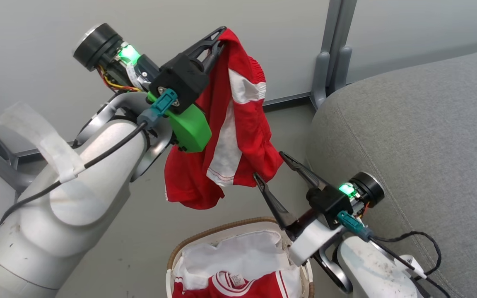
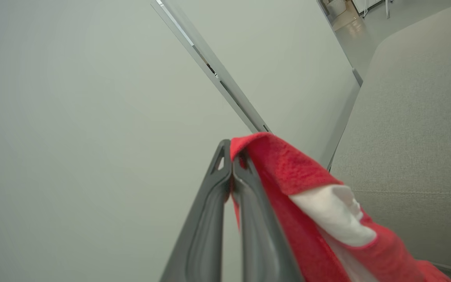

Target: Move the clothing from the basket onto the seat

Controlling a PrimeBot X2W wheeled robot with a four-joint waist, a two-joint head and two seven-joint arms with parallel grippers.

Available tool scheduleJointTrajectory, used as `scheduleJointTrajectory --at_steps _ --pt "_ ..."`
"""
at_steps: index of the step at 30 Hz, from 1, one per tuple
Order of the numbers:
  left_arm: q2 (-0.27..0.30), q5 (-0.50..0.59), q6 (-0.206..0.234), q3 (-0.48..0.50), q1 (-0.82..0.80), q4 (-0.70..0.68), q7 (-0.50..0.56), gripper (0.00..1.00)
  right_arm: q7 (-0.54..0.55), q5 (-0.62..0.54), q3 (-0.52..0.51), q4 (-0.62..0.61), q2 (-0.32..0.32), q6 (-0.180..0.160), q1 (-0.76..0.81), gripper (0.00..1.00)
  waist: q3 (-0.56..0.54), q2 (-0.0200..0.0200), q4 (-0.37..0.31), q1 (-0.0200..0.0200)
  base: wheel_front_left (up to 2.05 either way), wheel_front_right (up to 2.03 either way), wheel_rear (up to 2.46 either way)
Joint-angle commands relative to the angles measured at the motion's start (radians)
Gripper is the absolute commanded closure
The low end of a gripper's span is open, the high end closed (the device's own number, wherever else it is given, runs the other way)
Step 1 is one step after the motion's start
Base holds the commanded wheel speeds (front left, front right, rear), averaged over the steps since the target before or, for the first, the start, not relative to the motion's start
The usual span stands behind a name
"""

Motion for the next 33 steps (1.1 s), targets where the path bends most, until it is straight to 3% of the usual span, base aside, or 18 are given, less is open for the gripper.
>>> scheduleJointTrajectory --at_steps 1,14,15,17,28,30,32,33 --pt "-0.009 -0.013 -0.002 -0.006 -0.022 -0.01 0.005 1.0 -0.005 -0.014 0.005 0.019 -0.001 -0.001 -0.028 0.0 -0.001 0.0112 0.01 0.0001 0.0 0.0 0.0" --pt "-0.035 -0.05 -0.005 -0.063 -0.025 -0.082 0.002 1.0 -0.005 -0.016 -0.041 0.07 -0.002 -0.001 -0.15 0.0 0.0 0.0112 0.043 0.0001 0.0 0.0 0.0" --pt "-0.033 -0.049 -0.005 -0.065 -0.019 -0.086 0.0 1.0 -0.005 -0.014 -0.045 0.073 -0.002 -0.001 -0.157 0.51 0.001 0.0112 0.043 0.0001 0.0 0.0 0.0" --pt "-0.029 -0.055 -0.001 -0.066 -0.006 -0.087 -0.003 1.0 -0.005 -0.007 -0.046 0.082 -0.002 -0.001 -0.169 1.0 0.003 0.0112 0.043 0.0001 0.0 0.0 0.0" --pt "0.003 -0.116 0.053 -0.027 0.105 -0.045 -0.06 1.0 -0.005 0.009 -0.067 0.051 -0.002 -0.001 -0.181 1.0 0.02 0.0112 0.028 0.0001 0.0 0.0 0.0" --pt "0.004 -0.136 0.067 -0.019 0.142 -0.038 -0.083 0.78 -0.005 0.006 -0.079 0.046 -0.002 -0.001 -0.179 1.0 0.022 0.0112 0.027 0.0001 0.0 0.0 0.0" --pt "0.002 -0.163 0.078 -0.008 0.187 -0.03 -0.107 0.35 -0.005 0.001 -0.091 0.046 -0.002 -0.001 -0.176 1.0 0.023 0.0112 0.026 0.0001 0.0 0.0 0.0" --pt "0.0 -0.174 0.085 0.0 0.207 -0.027 -0.125 0.0 -0.005 -0.003 -0.097 0.046 -0.002 -0.001 -0.173 1.0 0.023 0.0112 0.026 0.0001 0.0 0.0 0.0"
